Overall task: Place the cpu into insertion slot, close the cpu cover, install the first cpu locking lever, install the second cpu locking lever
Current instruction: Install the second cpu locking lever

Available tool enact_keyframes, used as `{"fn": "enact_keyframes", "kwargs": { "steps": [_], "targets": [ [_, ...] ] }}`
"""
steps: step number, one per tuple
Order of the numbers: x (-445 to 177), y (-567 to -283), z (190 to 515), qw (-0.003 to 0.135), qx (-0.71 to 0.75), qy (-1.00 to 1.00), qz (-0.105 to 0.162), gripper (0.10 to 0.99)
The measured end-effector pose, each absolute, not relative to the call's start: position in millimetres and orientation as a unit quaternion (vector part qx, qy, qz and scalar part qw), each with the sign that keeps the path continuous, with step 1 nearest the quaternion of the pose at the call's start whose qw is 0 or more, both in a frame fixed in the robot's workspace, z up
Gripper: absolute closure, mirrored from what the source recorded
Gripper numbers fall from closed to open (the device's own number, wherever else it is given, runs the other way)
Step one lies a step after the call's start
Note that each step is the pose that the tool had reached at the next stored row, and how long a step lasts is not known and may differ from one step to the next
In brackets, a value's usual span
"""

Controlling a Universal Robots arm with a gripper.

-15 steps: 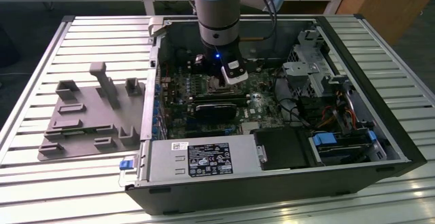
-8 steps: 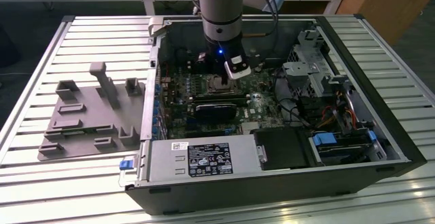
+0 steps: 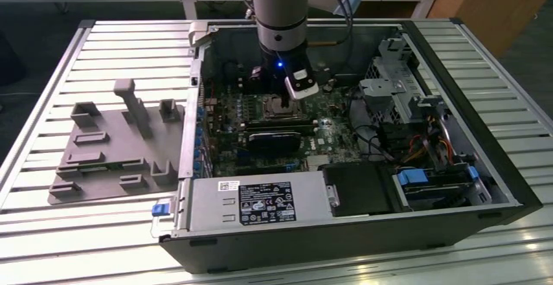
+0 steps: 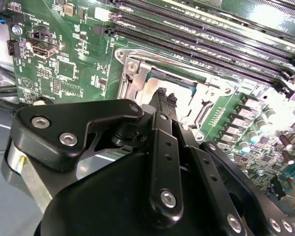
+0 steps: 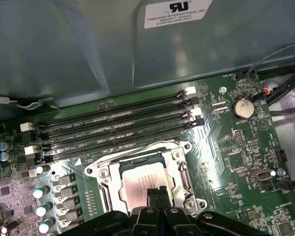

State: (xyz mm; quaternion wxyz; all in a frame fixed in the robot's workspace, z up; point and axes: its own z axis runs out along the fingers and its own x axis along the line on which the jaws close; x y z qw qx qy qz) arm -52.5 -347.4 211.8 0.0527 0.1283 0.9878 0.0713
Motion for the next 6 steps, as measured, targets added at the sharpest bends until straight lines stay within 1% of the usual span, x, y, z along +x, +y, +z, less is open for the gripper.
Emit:
{"fn": "enact_keyframes", "kwargs": {
  "steps": [6],
  "targets": [
    [-52.8,-347.4,211.7,0.053,0.128,0.988,0.071,0.980]
  ]
}}
